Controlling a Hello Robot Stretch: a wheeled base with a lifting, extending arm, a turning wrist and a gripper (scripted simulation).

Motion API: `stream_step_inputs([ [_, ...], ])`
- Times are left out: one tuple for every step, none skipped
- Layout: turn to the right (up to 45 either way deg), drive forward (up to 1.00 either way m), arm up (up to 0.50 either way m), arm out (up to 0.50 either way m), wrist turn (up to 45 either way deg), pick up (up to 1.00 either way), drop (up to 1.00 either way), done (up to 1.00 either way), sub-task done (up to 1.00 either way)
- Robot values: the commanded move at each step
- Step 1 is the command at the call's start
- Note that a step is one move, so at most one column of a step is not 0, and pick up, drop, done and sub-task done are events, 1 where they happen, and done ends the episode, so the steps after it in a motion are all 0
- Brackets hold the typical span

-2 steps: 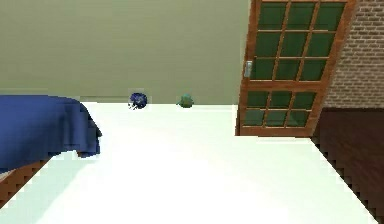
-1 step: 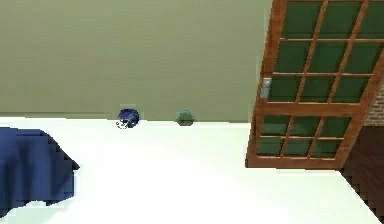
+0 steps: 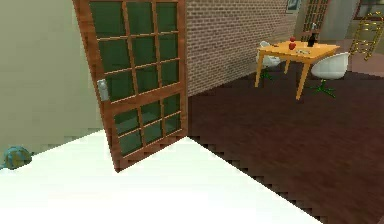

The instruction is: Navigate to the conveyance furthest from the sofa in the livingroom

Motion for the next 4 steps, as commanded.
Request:
stream_step_inputs([
  [0.0,0.35,0.0,0.0,0.0,0.0,0.0,0.0,0.0],
  [45.0,0.0,0.0,0.0,0.0,0.0,0.0,0.0,0.0],
  [0.0,1.0,0.0,0.0,0.0,0.0,0.0,0.0,0.0],
  [3.0,0.0,0.0,0.0,0.0,0.0,0.0,0.0,0.0],
])
